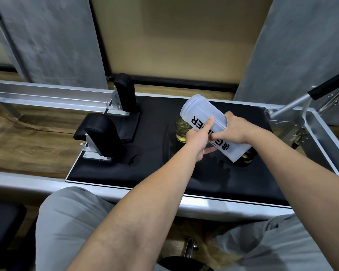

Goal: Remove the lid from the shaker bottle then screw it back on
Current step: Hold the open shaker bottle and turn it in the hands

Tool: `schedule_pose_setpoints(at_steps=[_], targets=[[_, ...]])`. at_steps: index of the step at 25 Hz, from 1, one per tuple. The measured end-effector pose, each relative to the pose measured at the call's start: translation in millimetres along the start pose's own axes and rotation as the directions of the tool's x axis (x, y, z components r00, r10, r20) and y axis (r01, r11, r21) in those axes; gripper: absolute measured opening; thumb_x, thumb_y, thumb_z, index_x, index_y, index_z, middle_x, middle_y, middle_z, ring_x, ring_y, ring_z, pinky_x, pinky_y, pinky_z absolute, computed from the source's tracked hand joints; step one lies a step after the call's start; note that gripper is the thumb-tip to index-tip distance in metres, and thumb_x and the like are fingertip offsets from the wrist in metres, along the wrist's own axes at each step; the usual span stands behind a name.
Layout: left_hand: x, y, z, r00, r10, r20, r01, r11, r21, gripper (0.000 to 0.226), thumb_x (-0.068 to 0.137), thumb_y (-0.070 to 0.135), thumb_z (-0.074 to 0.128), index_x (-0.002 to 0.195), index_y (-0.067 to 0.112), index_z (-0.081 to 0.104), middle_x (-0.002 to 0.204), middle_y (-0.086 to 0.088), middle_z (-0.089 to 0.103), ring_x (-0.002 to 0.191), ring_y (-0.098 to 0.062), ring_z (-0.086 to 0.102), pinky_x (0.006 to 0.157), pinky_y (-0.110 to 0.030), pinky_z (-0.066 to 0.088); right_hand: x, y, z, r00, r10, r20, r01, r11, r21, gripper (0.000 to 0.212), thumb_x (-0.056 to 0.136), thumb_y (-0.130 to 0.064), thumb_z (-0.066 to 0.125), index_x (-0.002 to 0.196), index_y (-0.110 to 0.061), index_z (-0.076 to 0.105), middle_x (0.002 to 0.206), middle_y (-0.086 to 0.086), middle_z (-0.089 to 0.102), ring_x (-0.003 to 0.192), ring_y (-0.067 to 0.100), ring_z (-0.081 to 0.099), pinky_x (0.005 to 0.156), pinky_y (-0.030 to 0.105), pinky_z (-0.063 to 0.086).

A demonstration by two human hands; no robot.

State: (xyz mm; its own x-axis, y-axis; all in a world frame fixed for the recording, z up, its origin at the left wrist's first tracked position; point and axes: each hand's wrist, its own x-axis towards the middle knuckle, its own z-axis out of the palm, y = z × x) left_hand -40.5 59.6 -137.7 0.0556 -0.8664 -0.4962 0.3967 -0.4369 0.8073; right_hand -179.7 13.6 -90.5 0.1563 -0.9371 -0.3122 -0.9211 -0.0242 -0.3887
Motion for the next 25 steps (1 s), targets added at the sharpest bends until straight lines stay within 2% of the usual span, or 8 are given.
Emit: schedule_pose_setpoints(at_steps=[6,9,11,15,16,18,20,25], targets=[[3.1,0.0,-6.2,1.0,0.023,-0.014,-0.023,1.0,0.007,0.054,0.092,0.05,0.08,0.131,0.016,0.065,0.126,-0.005,0.078,0.114,-0.026,0.076,0.076,-0.04,0.067,-3.6,-0.3,8.4,1.0,-0.021,-0.015,0.022,0.997,0.079,0.089,0.049,-0.068,0.08,0.116,-0.023,0.043,0.098,0.002,0.068,0.083,0.021,0.071,0.07,0.041,0.059],[4.0,-0.6,-11.6,0.999,0.045,-0.016,-0.045,0.999,0.028,0.048,0.093,0.045,0.081,0.131,0.018,0.066,0.125,-0.002,0.079,0.113,-0.026,0.077,0.069,-0.034,0.064,-6.4,0.4,18.1,0.998,-0.039,-0.039,0.044,0.988,0.146,0.092,0.046,-0.068,0.077,0.119,-0.025,0.042,0.103,-0.001,0.066,0.086,0.018,0.069,0.068,0.039,0.057],[4.1,0.3,-14.5,0.998,0.056,-0.014,-0.056,0.998,0.04,0.047,0.094,0.041,0.081,0.131,0.018,0.065,0.125,-0.001,0.078,0.113,-0.026,0.076,0.07,-0.034,0.062,-6.1,1.7,25.2,0.997,-0.051,-0.049,0.059,0.982,0.181,0.093,0.046,-0.069,0.077,0.12,-0.026,0.041,0.104,-0.003,0.064,0.088,0.016,0.067,0.068,0.038,0.056],[6.5,5.7,-17.4,0.993,0.119,-0.021,-0.116,0.988,0.105,0.05,0.091,0.034,0.085,0.131,0.017,0.061,0.122,0.001,0.077,0.105,-0.02,0.076,0.067,-0.029,0.058,-1.4,6.1,36.2,0.994,-0.069,-0.085,0.088,0.963,0.256,0.085,0.062,-0.059,0.088,0.123,-0.029,0.037,0.108,-0.004,0.064,0.089,0.013,0.067,0.066,0.035,0.055],[7.1,7.3,-17.5,0.99,0.139,-0.02,-0.136,0.984,0.115,0.052,0.089,0.032,0.086,0.131,0.017,0.06,0.123,0.0,0.076,0.107,-0.021,0.076,0.071,-0.032,0.06,-0.2,6.7,37.7,0.992,-0.076,-0.099,0.101,0.958,0.27,0.085,0.065,-0.057,0.089,0.125,-0.029,0.036,0.11,-0.005,0.064,0.091,0.013,0.068,0.069,0.037,0.057],[8.8,10.3,-16.5,0.981,0.191,-0.008,-0.188,0.972,0.138,0.058,0.087,0.028,0.089,0.133,0.014,0.057,0.126,-0.003,0.074,0.114,-0.026,0.075,0.088,-0.043,0.065,1.2,7.5,39.1,0.987,-0.087,-0.134,0.124,0.945,0.301,0.09,0.066,-0.056,0.09,0.131,-0.027,0.035,0.116,-0.004,0.063,0.097,0.016,0.069,0.08,0.043,0.061],[9.8,14.9,-14.4,0.964,0.267,0.006,-0.263,0.943,0.205,0.064,0.084,0.027,0.091,0.134,0.014,0.054,0.126,-0.002,0.072,0.116,-0.023,0.072,0.097,-0.046,0.062,2.2,8.4,39.5,0.978,-0.096,-0.185,0.157,0.925,0.347,0.092,0.068,-0.054,0.09,0.135,-0.026,0.034,0.121,-0.003,0.062,0.103,0.019,0.069,0.085,0.046,0.061],[6.2,19.1,-14.4,0.9,0.432,0.054,-0.421,0.833,0.358,0.08,0.078,0.033,0.094,0.141,0.023,0.046,0.116,0.016,0.062,0.109,-0.005,0.064,0.08,-0.025,0.055,3.8,9.1,43.9,0.962,-0.113,-0.248,0.212,0.882,0.421,0.087,0.076,-0.039,0.09,0.137,-0.023,0.031,0.128,-0.003,0.059,0.109,0.018,0.065,0.079,0.034,0.056]])
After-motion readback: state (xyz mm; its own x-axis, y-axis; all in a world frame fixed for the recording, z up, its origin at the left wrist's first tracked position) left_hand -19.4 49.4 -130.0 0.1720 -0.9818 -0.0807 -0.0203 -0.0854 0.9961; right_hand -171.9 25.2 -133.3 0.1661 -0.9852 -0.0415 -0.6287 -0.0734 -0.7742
